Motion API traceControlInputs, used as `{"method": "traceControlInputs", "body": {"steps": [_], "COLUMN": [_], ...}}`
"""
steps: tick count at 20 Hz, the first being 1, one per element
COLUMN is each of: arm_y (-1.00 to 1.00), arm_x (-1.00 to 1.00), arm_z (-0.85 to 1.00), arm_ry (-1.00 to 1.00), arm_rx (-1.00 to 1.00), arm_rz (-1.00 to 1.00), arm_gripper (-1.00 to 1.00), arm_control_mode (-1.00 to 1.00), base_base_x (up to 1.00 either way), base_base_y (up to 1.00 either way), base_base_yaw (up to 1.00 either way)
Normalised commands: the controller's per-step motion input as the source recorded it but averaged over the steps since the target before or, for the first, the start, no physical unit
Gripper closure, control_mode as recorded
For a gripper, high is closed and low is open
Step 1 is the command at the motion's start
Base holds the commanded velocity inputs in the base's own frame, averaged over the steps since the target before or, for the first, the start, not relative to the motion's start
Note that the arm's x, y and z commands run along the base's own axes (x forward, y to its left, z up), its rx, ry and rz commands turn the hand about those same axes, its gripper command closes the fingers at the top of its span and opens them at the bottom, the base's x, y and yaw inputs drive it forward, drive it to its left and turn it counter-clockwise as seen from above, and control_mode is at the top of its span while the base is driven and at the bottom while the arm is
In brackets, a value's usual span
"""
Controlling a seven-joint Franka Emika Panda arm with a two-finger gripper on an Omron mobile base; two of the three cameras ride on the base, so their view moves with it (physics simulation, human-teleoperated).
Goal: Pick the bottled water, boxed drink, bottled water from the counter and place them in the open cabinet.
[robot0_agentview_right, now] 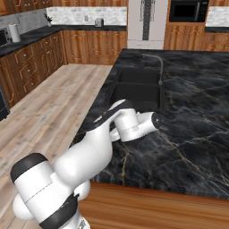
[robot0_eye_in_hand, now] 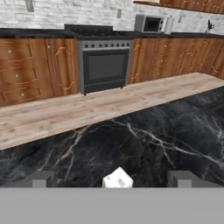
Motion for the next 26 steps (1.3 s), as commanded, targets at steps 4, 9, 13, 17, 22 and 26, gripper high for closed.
{"method": "traceControlInputs", "body": {"steps": [4, 9, 13, 17, 22, 26], "arm_y": [0.14, 0.02, -0.04, 0.00, 0.00, 0.00], "arm_x": [-0.04, -0.02, -0.01, 0.00, 0.00, 0.00], "arm_z": [-0.61, -0.31, -0.22, -0.51, -0.43, -0.21], "arm_ry": [0.00, 0.00, 0.14, 0.14, 0.04, 0.00], "arm_rx": [0.00, 0.00, 0.00, 0.00, 0.00, 0.01], "arm_rz": [0.10, 0.07, 0.01, 0.00, 0.00, 0.00], "arm_gripper": [-1.00, -1.00, -1.00, -1.00, -1.00, -1.00], "arm_control_mode": [-1.00, -1.00, -1.00, -1.00, -1.00, -1.00], "base_base_x": [0.00, 0.00, 0.00, 0.00, 0.00, 0.00], "base_base_y": [0.00, 0.00, 0.00, 0.00, 0.00, 0.00], "base_base_yaw": [0.00, 0.00, 0.00, 0.00, 0.00, 0.00]}}
